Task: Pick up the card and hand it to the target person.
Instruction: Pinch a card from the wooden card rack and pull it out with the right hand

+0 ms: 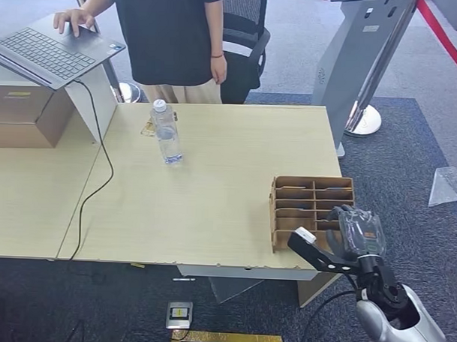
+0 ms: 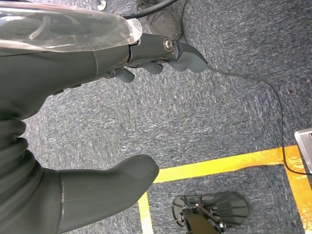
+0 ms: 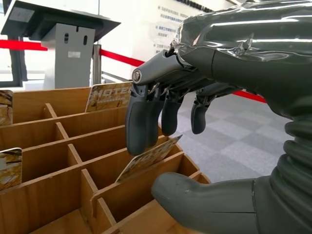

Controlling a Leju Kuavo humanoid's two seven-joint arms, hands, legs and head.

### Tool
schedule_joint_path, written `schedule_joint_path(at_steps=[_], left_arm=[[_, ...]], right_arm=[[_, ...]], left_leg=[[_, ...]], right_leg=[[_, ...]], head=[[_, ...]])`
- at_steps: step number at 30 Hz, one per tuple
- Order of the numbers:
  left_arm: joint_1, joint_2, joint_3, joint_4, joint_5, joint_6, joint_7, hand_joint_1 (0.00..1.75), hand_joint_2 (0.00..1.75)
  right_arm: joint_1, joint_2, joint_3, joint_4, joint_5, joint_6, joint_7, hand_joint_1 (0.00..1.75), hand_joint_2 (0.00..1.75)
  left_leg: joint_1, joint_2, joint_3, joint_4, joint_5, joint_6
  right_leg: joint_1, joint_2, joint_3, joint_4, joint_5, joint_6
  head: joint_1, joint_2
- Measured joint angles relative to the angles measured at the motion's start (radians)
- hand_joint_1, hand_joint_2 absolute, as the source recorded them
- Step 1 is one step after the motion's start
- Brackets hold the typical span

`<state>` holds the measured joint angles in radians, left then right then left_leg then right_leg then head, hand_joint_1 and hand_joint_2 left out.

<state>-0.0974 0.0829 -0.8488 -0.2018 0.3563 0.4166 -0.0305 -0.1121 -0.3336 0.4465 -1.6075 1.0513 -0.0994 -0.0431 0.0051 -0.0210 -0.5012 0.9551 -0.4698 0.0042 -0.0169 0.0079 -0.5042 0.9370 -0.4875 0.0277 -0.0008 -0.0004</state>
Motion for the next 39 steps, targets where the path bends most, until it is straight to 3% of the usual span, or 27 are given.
schedule_joint_path(at_steps=[10, 23, 30, 39], left_arm=[[0.000, 0.000, 0.000, 0.000, 0.000, 0.000, 0.000, 0.00, 1.75], [0.000, -0.001, 0.000, 0.000, 0.002, 0.000, -0.003, 0.00, 1.75], [0.000, -0.001, 0.000, 0.000, 0.006, 0.000, -0.005, 0.00, 1.75], [0.000, -0.001, 0.000, 0.000, 0.010, 0.000, -0.005, 0.00, 1.75]], right_arm=[[-0.022, 0.003, 0.012, 0.022, 0.002, -0.010, -0.002, 0.89, 1.75], [-0.043, 0.016, 0.022, 0.052, 0.011, -0.021, -0.010, 1.01, 1.75], [-0.050, 0.019, 0.025, 0.074, 0.023, -0.027, -0.016, 0.84, 1.75], [-0.058, 0.019, 0.024, 0.106, 0.014, -0.033, -0.024, 0.86, 1.75]], left_leg=[[0.000, 0.000, 0.000, 0.000, 0.000, 0.000], [0.000, 0.000, 0.000, 0.000, 0.000, 0.000], [0.000, 0.000, 0.000, 0.000, 0.000, 0.000], [0.000, 0.000, 0.000, 0.000, 0.000, 0.000]], right_leg=[[0.000, 0.000, 0.000, 0.000, 0.000, 0.000], [0.000, 0.000, 0.000, 0.000, 0.000, 0.000], [0.000, 0.000, 0.000, 0.000, 0.000, 0.000], [0.000, 0.000, 0.000, 0.000, 0.000, 0.000]], head=[[0.000, 0.000], [0.000, 0.000], [0.000, 0.000], [0.000, 0.000]])
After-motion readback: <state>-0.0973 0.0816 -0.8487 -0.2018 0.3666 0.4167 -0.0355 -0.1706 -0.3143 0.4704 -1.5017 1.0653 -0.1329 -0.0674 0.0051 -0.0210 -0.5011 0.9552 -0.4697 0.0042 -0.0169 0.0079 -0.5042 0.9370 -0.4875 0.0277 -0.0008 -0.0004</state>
